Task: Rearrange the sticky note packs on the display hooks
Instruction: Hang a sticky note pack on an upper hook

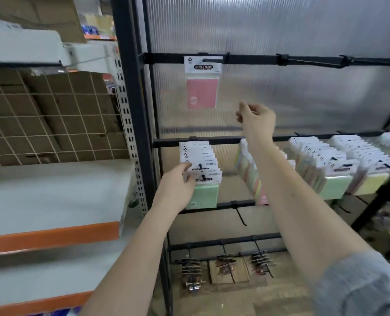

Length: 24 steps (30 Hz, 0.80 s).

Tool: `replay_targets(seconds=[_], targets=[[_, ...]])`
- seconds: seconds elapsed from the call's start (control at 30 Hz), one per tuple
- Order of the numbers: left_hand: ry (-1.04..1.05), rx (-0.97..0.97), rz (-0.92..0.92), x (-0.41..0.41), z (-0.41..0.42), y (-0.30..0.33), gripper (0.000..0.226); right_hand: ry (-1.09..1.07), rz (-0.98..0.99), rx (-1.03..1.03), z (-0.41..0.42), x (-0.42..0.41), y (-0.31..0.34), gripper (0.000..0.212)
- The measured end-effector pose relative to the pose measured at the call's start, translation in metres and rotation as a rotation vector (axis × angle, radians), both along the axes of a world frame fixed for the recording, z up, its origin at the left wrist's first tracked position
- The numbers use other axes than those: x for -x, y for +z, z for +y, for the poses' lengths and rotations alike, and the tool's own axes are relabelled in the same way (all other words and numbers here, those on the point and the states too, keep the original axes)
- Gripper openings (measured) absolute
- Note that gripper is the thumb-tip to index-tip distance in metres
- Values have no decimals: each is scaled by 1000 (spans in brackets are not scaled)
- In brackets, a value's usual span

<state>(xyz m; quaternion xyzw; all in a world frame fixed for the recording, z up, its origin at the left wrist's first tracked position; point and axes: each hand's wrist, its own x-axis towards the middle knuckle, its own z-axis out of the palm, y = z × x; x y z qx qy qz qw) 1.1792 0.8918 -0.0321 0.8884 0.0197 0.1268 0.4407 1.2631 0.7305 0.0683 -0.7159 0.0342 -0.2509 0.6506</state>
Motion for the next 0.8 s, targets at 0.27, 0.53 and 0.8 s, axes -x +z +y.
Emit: replay_targets(seconds=[0.27, 0.53, 0.8], targets=[[-29, 110, -7, 22, 0, -15, 49, -144, 57, -220, -24, 67, -62, 18], [10, 315, -18, 36, -27, -34, 57, -284, 128, -303, -77, 87, -104, 11], [393, 577, -50, 22, -64, -49, 29, -217, 210, -77, -128, 68, -117, 16]])
